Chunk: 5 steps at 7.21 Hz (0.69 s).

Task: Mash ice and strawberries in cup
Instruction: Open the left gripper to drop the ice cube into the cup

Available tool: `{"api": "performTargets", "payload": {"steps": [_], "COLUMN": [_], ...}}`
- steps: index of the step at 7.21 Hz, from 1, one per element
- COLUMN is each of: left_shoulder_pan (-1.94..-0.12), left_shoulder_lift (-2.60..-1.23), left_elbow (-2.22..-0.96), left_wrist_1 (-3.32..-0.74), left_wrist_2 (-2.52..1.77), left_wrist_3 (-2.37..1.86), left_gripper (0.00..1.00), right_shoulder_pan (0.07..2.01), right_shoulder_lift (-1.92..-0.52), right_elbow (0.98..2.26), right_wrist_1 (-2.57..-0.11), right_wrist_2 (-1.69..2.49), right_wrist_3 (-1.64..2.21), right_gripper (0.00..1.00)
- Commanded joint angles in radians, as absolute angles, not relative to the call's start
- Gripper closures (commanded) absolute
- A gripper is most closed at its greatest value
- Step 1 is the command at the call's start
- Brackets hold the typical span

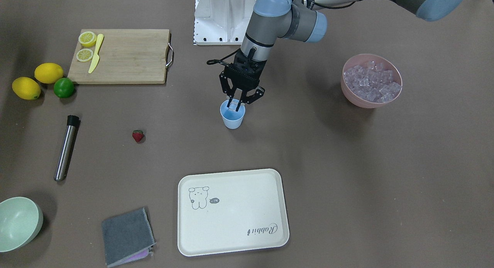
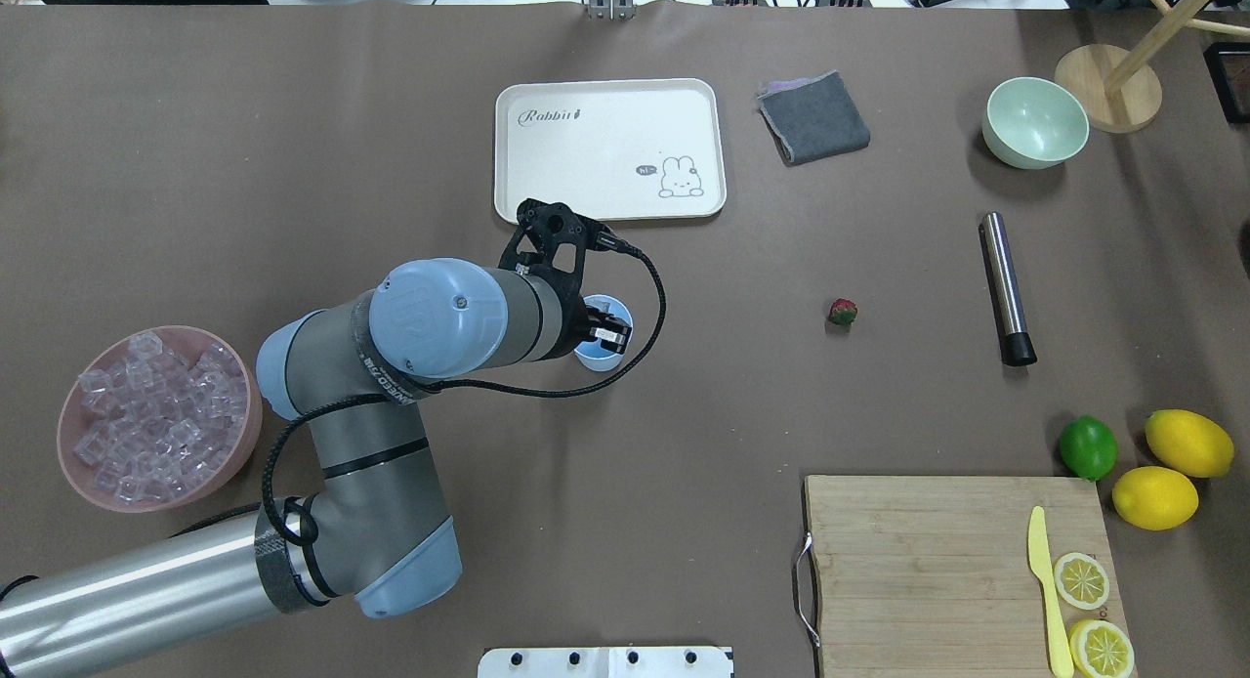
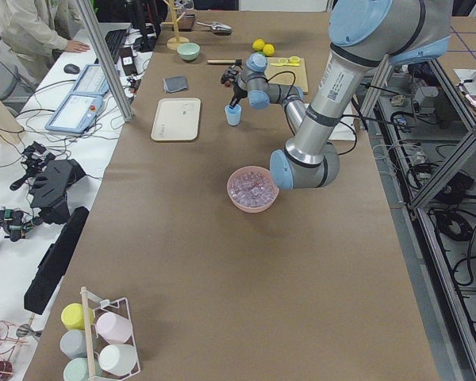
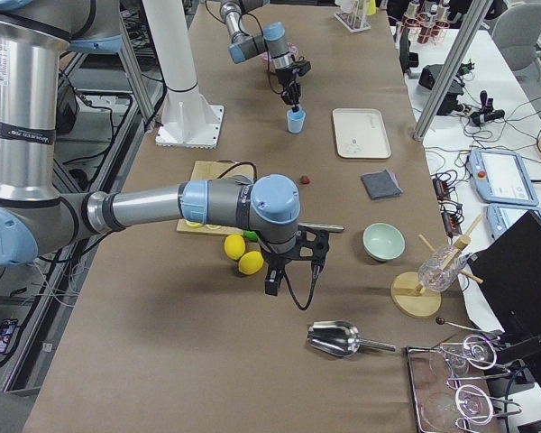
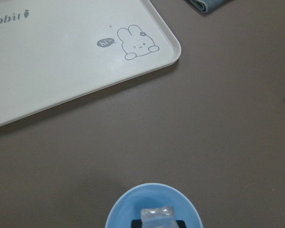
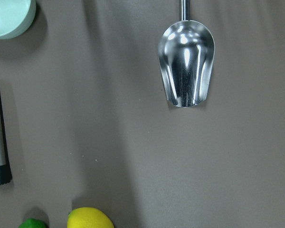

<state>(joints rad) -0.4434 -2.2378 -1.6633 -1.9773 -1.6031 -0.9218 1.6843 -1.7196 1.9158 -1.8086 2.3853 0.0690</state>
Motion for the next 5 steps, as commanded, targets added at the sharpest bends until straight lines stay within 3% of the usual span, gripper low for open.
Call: {"api": "performTargets", "payload": {"steps": [1,4,5], "left_shoulder_pan": [-0.443,-0.489,-0.542], "left_shoulder_lift": [-2.237,-2.23,-2.165], "left_elbow": [-1.661,-1.71,-1.767], "left_wrist_1": [-1.977,-1.965,-1.964], "left_wrist_2": [-1.556,-1.609,-1.687], "left_wrist_3": [-0.923,-0.913,-0.91], "left_gripper": [0.03,0.03,0.03], "right_shoulder_pan": [1.684,1.684,1.684], "right_shoulder_lift": [-1.72,-1.714,-1.71], "right_elbow": [1.916,1.917,1.917], "right_wrist_1": [-1.809,-1.809,-1.809], "right_wrist_2": [2.385,2.385,2.385], "right_wrist_3": [0.069,0.069,0.069], "right_gripper": [0.0,0.0,0.0]}}
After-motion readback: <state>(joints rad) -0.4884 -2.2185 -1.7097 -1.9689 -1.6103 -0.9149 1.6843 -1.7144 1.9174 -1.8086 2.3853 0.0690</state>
